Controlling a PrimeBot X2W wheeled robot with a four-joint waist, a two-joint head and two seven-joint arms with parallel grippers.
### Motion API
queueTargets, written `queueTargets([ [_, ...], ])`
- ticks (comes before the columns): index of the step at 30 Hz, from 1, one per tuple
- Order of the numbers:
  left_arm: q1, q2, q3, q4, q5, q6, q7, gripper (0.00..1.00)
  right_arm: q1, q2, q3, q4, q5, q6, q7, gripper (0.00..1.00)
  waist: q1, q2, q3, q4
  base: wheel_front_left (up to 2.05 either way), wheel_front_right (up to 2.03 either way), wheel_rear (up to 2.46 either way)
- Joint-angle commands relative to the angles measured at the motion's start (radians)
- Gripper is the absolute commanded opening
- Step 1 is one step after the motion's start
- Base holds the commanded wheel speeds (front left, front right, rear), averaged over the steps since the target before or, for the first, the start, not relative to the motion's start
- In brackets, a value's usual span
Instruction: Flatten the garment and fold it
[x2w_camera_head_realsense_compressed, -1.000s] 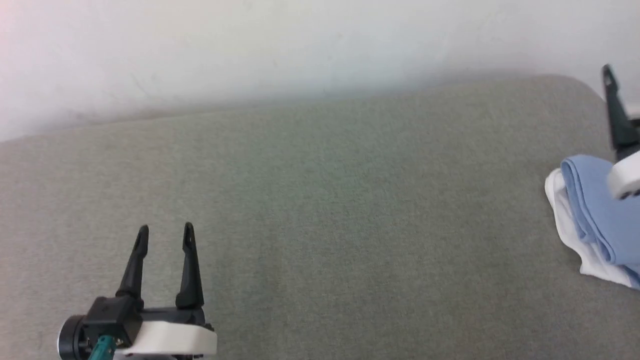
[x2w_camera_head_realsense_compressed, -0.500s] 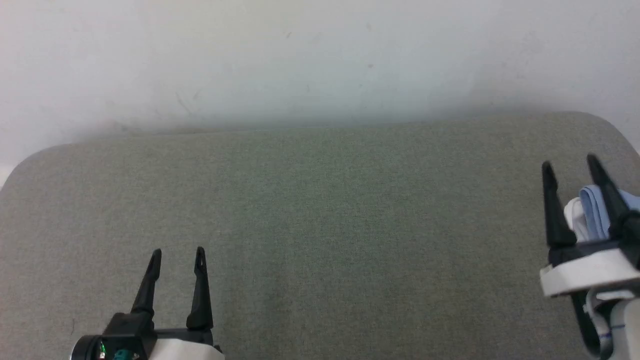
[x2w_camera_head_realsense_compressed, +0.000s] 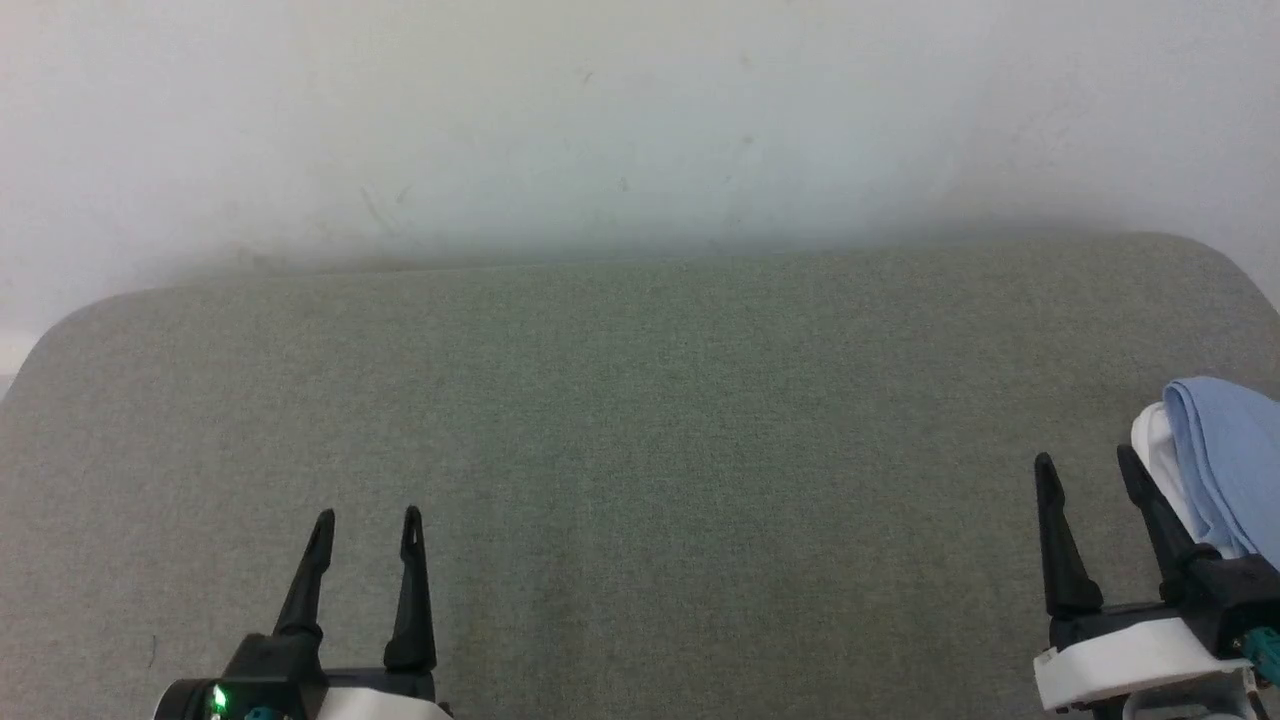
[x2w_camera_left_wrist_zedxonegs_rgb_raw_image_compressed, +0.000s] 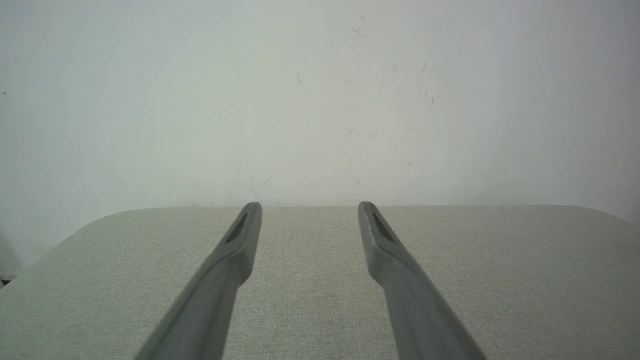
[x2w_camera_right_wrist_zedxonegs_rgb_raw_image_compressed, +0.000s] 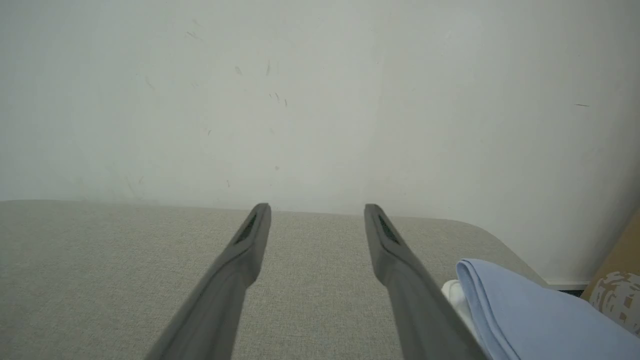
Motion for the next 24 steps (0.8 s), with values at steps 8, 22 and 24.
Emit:
queueTargets([
  [8,0.025,-0.001,-0.002,0.025,-0.002,0.001,-0.005,1.00,0.014,0.013,0.011,0.008,-0.016,-0.002,-0.011,1.00,0.0000,0.0000,0.000,0.000,0.00,0.00,0.00],
  [22,0.017,-0.001,0.000,0.027,-0.014,0.010,-0.005,1.00,0.010,0.017,0.016,0.001,-0.017,-0.002,-0.013,1.00,0.0000,0.0000,0.005,0.002,0.00,0.00,0.00],
  [24,0.015,-0.001,-0.001,0.023,-0.028,0.003,-0.005,0.00,0.009,0.018,0.017,-0.001,-0.017,-0.002,-0.013,0.00,0.0000,0.0000,0.006,0.002,0.00,0.00,0.00],
])
